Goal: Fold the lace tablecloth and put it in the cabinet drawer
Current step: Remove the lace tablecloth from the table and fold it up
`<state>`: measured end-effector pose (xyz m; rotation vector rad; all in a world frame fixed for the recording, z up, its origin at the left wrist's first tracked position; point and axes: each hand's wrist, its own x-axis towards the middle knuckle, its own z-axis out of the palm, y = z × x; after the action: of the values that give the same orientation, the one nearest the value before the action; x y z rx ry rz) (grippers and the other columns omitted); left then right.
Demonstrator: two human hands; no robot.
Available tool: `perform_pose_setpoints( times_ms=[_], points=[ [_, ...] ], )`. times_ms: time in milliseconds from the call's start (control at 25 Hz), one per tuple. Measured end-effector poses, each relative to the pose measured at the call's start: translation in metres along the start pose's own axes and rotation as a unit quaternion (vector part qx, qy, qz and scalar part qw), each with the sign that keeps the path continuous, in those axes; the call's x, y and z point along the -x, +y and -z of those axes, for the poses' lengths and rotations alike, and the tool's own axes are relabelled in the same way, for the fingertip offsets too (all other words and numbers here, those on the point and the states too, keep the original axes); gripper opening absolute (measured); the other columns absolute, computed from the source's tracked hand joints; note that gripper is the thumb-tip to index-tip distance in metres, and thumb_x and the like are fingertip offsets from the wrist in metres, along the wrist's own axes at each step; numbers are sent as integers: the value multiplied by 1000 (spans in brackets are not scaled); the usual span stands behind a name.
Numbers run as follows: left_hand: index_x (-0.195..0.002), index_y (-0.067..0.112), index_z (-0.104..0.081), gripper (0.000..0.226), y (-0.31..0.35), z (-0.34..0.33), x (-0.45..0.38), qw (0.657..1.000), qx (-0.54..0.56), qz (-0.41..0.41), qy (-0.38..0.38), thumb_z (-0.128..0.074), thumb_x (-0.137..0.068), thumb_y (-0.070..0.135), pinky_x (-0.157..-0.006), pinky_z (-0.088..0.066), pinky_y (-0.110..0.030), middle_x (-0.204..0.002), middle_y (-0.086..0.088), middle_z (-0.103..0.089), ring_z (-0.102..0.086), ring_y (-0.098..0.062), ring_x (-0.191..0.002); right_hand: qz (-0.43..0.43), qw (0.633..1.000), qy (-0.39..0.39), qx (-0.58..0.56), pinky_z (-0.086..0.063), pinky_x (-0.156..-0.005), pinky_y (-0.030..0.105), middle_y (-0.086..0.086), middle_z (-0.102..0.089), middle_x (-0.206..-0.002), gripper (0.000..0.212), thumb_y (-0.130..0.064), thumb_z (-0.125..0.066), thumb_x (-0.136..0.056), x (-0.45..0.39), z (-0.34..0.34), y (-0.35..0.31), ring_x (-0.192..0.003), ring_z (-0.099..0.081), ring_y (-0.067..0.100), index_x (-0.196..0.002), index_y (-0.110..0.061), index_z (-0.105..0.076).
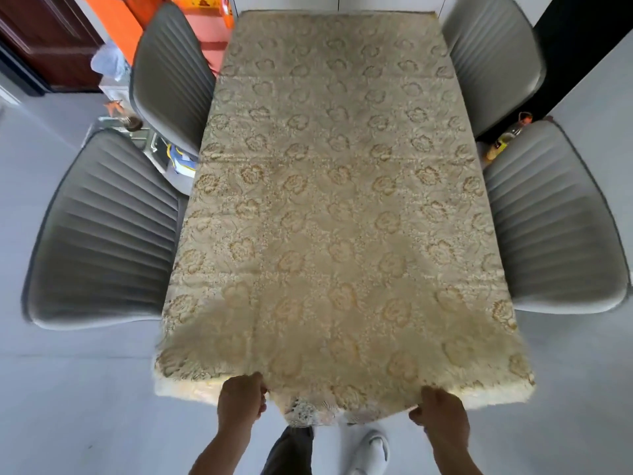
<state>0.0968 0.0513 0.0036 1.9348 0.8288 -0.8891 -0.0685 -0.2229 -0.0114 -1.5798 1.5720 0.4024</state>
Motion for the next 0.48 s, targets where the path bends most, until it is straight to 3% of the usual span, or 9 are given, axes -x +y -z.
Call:
perform_pose_setpoints(
  times_ms=[40, 120, 200, 240, 360, 440, 480],
  points=[
    [-44, 10, -61, 37, 29, 3, -2, 998, 26, -47, -12, -57, -80, 5, -51, -39, -28, -42, -8, -55, -50, -20, -39, 52, 998, 42, 7, -46, -56, 32, -8, -67, -48, 42, -20, -50, -89, 3, 8, -23, -54, -62, 21, -51, -16, -66],
    [-52, 15, -66, 34, 103, 4, -7, 982, 96, -165, -19, -61, -85, 10, -54, -42, -30, -50, -6, -60, -55, -21, -49, 141, 978, 91, -121, -53, -62, 43, -2, -70, -60, 31, -22, -51, -88, 3, 22, -90, -60, -63, 20, -62, -20, -69],
    [-81, 14, -70, 16, 180, -3, -14, 945, 109, -306, -33, -61, -94, 19, -69, -48, -35, -77, -5, -69, -63, -22, -75, 221, 940, 101, -241, -54, -78, 51, 8, -73, -84, 22, -25, -53, -89, -10, 36, -167, -78, -65, 27, -79, -16, -70],
    [-98, 13, -69, 12, 208, -9, -19, 927, 57, -370, -34, -63, -95, 23, -80, -49, -37, -94, -5, -69, -63, -22, -89, 273, 928, 91, -236, -52, -88, 46, 10, -72, -101, 19, -28, -55, -92, -16, 41, -200, -94, -65, 28, -92, -16, -70],
    [-137, 17, -50, 53, 222, -30, -39, 853, -266, -449, 10, -66, -90, 36, -104, -42, -40, -137, -5, -55, -52, -24, -123, 404, 911, 79, 19, -38, -102, 34, 6, -54, -141, 49, -32, -62, -93, -33, 31, -235, -127, -50, 24, -138, -16, -50],
    [-151, 22, -28, 71, 197, -44, -54, 750, -489, -444, 26, -59, -89, 38, -112, -30, -43, -156, -6, -33, -34, -26, -140, 412, 866, 63, 274, -34, -109, 40, 6, -29, -159, 72, -29, -60, -89, -48, 12, -219, -142, -32, 27, -153, -20, -26],
    [-154, 24, -17, 78, 185, -51, -65, 716, -554, -424, 21, -57, -89, 35, -116, -23, -46, -161, -7, -20, -23, -26, -146, 393, 836, 58, 379, -32, -111, 42, 5, -16, -164, 82, -25, -57, -86, -55, 2, -208, -147, -23, 28, -156, -23, -14]
  ],
)
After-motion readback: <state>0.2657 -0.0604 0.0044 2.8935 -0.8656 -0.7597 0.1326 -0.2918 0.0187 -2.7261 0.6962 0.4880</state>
